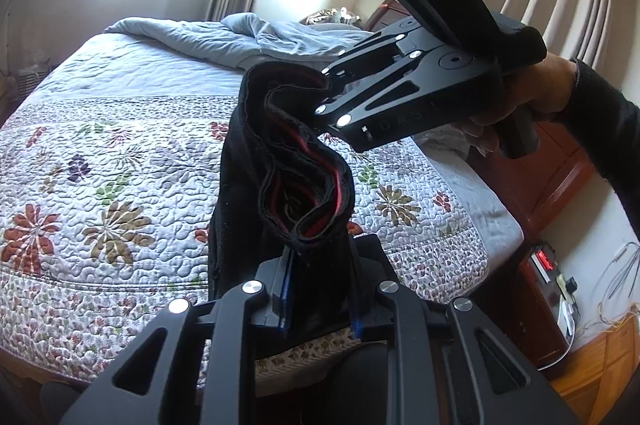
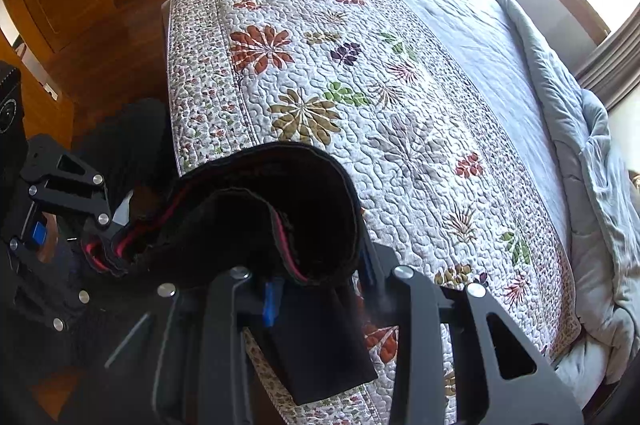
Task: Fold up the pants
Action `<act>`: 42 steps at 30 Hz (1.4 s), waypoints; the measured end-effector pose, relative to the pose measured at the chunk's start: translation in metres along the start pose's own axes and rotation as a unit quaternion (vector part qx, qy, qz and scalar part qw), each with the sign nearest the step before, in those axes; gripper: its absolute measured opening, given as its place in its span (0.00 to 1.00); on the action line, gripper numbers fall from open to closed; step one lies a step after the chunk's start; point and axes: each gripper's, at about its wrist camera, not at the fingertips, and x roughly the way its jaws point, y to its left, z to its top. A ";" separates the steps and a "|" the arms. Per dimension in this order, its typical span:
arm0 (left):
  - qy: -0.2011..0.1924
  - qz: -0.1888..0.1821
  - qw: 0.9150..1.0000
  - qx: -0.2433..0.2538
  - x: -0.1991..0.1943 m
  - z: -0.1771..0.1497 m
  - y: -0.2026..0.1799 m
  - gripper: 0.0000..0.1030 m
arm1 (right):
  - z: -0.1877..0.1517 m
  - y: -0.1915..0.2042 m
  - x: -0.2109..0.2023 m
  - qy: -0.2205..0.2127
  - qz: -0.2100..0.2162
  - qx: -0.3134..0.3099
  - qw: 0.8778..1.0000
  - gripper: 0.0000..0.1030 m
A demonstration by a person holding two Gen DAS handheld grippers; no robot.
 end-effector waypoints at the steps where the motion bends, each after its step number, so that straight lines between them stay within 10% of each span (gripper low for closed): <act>1: 0.001 -0.001 1.000 0.002 0.002 0.000 -0.002 0.21 | -0.002 0.000 0.000 0.000 -0.002 0.000 1.000 0.30; 42: 0.121 -0.054 0.989 0.065 0.163 -0.031 -0.078 0.21 | -0.158 -0.073 0.073 0.028 0.026 0.111 0.993 0.31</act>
